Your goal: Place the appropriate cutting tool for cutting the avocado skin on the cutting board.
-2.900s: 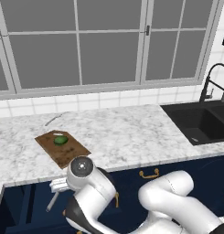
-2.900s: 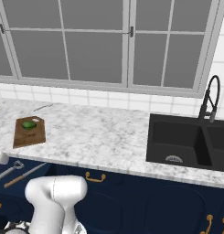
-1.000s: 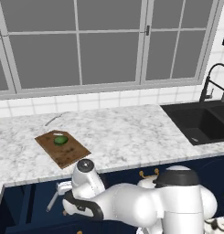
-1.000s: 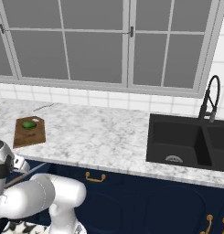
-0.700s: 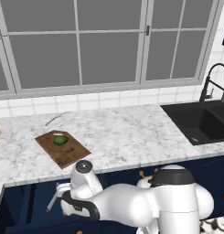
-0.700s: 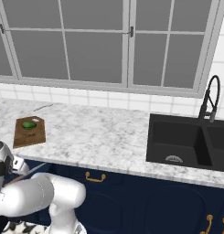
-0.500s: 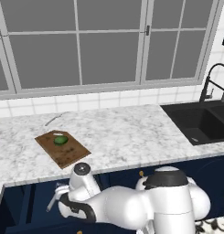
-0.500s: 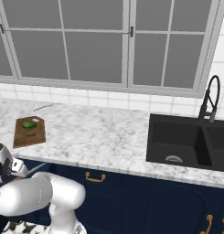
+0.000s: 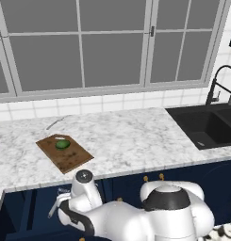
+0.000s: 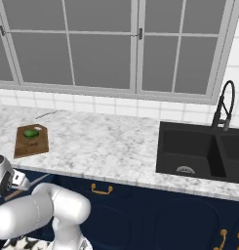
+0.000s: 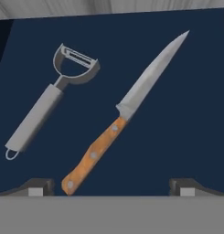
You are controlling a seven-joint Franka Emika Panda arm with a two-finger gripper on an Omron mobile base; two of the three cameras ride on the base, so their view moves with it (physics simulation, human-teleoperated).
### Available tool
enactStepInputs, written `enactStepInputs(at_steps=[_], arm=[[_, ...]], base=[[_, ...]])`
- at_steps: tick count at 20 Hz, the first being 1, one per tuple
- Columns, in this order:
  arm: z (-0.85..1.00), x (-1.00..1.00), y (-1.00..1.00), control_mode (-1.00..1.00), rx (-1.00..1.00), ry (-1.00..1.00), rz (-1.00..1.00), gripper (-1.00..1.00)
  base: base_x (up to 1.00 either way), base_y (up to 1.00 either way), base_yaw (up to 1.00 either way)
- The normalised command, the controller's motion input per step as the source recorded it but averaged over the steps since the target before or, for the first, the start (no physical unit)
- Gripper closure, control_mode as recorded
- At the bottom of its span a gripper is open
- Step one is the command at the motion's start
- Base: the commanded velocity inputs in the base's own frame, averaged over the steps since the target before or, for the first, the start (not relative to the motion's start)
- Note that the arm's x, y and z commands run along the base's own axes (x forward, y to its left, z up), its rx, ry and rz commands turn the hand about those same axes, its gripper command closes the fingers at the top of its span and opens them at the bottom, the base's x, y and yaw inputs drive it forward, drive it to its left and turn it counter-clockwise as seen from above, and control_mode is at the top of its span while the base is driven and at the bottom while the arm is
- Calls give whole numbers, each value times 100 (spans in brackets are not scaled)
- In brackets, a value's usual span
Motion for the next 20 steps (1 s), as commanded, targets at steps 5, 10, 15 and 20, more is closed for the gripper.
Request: enactStepInputs(at_steps=[5, 10, 15, 20], arm=[[-26, 7, 5, -100, 0, 0, -1, -100], [-29, 9, 9, -100, 0, 0, -3, -100], [-2, 0, 7, -100, 0, 0, 0, -100], [-5, 15, 31, -100, 0, 0, -2, -100]], base=[[0, 0, 0], [0, 0, 0], [0, 0, 0], [0, 0, 0]])
